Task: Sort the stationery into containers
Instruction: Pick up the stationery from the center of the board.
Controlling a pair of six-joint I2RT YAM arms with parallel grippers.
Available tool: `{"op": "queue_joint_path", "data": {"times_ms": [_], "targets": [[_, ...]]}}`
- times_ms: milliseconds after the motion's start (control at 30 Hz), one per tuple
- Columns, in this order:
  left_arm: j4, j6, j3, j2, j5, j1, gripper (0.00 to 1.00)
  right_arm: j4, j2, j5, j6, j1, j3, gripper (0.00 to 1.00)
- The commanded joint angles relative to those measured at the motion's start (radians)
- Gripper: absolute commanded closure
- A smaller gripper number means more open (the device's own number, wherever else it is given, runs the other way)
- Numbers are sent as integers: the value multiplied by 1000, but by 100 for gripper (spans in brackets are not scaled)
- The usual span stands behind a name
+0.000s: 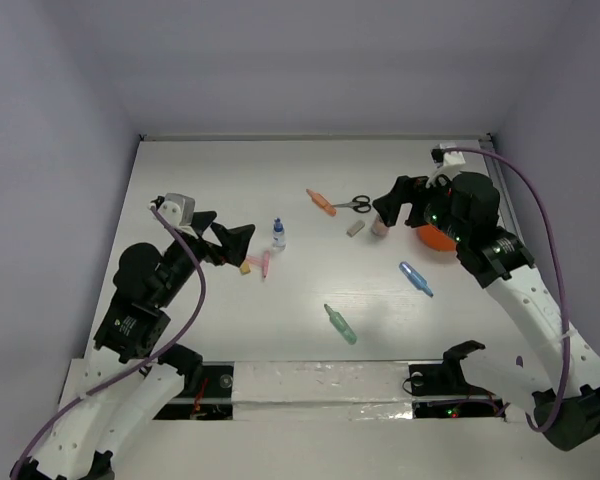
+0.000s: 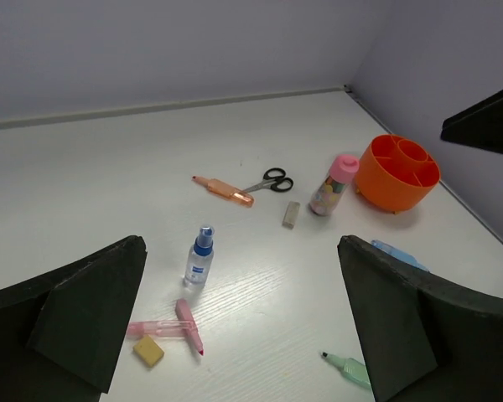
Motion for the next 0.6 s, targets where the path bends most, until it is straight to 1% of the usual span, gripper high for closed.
{"op": "queue_joint_path", "data": {"times_ms": [0,100,133,233,467,567], "targets": [[51,15,-6,-25,37,14,1,-63,1,136,-24,-2,-14,0],[43,16,-5,-19,55,14,1,-56,18,145,-16,-2,-19,0],[42,16,-5,-16,61,14,1,-57,38,175,-16,-2,-14,0],[46,19,-6,-19,87,14,1,-63,84,193,-17,-2,2,0],[51,30,-12,-57,83,14,1,-94,251,292,-24,-2,68,0],[48,32,-12,-56,66,14,1,-89,325,302,-19,-2,88,0]]}}
